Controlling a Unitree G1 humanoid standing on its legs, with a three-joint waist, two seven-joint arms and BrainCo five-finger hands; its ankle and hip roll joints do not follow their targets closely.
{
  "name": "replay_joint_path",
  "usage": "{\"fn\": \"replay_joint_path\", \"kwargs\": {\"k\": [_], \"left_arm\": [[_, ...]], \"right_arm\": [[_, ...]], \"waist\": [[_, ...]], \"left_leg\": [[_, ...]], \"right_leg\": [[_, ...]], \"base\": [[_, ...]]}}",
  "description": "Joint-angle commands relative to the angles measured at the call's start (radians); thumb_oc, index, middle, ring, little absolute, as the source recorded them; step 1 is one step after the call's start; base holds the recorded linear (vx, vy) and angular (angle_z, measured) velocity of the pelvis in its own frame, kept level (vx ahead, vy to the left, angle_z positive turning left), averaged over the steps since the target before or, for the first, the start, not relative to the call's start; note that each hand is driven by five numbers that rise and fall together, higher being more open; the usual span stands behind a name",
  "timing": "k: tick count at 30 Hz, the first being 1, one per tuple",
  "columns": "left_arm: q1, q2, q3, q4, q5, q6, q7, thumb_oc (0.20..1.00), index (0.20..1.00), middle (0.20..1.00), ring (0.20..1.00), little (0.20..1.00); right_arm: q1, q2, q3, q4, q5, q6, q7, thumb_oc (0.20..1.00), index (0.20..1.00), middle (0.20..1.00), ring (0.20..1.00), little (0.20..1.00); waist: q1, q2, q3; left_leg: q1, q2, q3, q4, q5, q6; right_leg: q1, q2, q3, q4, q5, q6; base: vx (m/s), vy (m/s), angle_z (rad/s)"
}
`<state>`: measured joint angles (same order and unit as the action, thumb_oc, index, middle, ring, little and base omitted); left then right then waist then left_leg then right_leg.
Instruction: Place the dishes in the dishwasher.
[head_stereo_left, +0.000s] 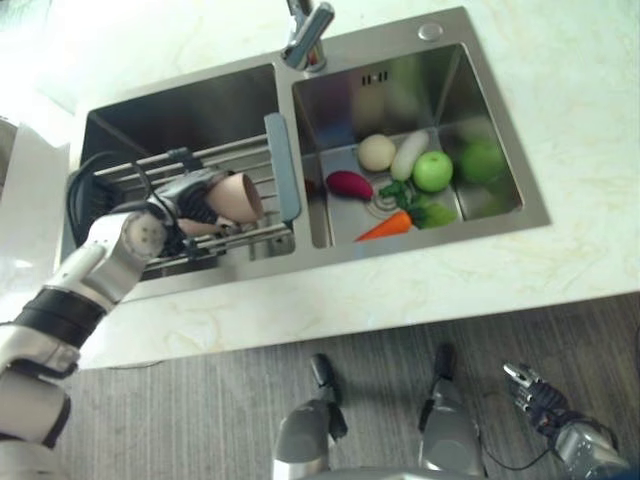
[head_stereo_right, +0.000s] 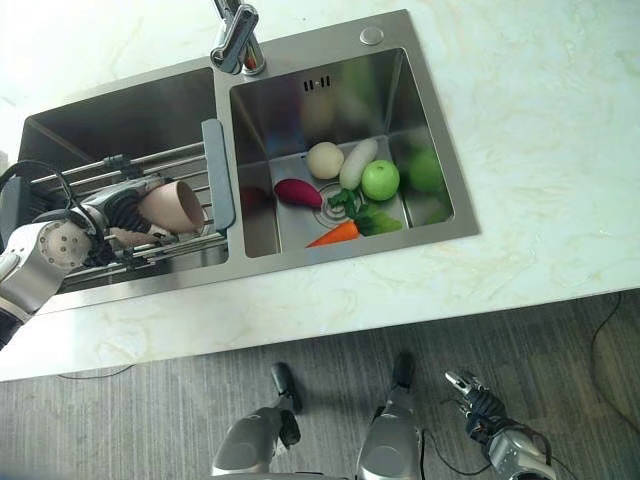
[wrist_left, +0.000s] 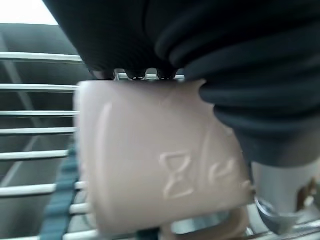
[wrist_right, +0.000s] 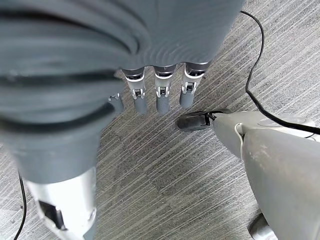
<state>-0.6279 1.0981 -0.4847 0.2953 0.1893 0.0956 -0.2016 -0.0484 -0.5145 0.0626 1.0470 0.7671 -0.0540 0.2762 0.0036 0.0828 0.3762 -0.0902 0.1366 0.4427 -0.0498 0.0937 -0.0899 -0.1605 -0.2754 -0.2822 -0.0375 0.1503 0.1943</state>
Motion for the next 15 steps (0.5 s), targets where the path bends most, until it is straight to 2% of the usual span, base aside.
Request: {"fn": "replay_joint_path", "kwargs": {"k": [1,4,12,15], "left_arm": [[0.064,0.061,0.025,0.061,0.092,0.106,-0.058,1.000,1.000,1.000,1.000,1.000],[0.073,0.065,0.025,0.072,0.122,0.146,-0.101,1.000,1.000,1.000,1.000,1.000],[0.061,0.043,0.000,0.109,0.140,0.159,-0.101,1.000,1.000,1.000,1.000,1.000],[0.062,0.029,0.000,0.124,0.142,0.130,-0.060,1.000,1.000,1.000,1.000,1.000]], "right_arm": [[0.019,-0.007,-0.034,-0.013,0.031,-0.024,0.007,1.000,1.000,1.000,1.000,1.000],[0.023,-0.008,-0.038,-0.025,0.032,-0.021,0.008,1.000,1.000,1.000,1.000,1.000],[0.014,-0.008,-0.027,-0.037,0.034,-0.022,0.003,1.000,1.000,1.000,1.000,1.000],[0.010,-0.010,-0.027,-0.036,0.035,-0.020,0.002,1.000,1.000,1.000,1.000,1.000]], "waist": [[0.012,-0.009,-0.006],[0.012,-0.008,-0.004],[0.007,-0.009,0.000],[0.007,-0.012,0.001]], "left_leg": [[-0.078,0.021,-0.105,0.063,-0.036,-0.022],[-0.080,0.020,-0.107,0.065,-0.036,-0.021],[-0.084,0.023,-0.103,0.065,-0.035,-0.021],[-0.086,0.023,-0.106,0.063,-0.035,-0.021]], "right_leg": [[-0.090,-0.073,-0.027,0.168,-0.075,0.066],[-0.091,-0.074,-0.027,0.169,-0.075,0.066],[-0.097,-0.074,-0.025,0.171,-0.075,0.066],[-0.100,-0.072,-0.023,0.170,-0.075,0.065]], "base": [[0.00,0.000,0.00],[0.00,0.000,0.00],[0.00,0.000,0.00],[-0.01,0.001,0.03]]}}
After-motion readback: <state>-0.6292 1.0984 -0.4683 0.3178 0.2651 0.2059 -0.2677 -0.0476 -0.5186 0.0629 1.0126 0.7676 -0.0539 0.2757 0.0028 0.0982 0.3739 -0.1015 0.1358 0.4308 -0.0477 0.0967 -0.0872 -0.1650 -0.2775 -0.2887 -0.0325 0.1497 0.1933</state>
